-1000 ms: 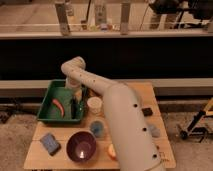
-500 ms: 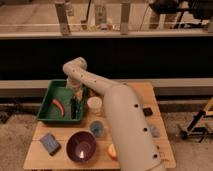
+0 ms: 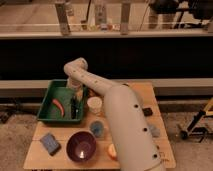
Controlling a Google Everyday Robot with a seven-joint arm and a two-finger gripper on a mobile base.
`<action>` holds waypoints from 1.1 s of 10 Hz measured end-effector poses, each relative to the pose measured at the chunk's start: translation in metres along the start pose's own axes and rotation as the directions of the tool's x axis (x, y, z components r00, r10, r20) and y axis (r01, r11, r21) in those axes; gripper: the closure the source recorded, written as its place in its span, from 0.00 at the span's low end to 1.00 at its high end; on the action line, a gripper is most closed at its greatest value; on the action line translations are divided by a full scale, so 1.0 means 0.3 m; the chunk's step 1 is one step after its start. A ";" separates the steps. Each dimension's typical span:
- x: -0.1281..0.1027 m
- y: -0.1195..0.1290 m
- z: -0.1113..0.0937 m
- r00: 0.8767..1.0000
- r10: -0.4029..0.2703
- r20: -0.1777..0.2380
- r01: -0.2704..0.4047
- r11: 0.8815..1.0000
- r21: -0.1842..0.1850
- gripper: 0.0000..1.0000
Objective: Place brush in red bowl
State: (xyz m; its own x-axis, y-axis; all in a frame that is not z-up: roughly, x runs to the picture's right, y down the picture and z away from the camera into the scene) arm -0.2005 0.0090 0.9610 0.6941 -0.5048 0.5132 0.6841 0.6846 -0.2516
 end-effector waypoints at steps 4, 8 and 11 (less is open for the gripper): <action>-0.016 0.003 0.005 0.994 -0.107 0.015 0.107 0.994 -0.008 0.20; -0.025 0.022 0.010 0.987 -0.160 0.034 0.161 0.986 -0.031 0.20; -0.056 0.031 0.045 0.971 -0.237 0.038 0.239 0.969 -0.054 0.20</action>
State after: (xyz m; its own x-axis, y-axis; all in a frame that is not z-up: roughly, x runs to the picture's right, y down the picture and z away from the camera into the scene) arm -0.2090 0.0309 0.9611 0.5029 -0.6325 0.5891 0.8413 0.5144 -0.1658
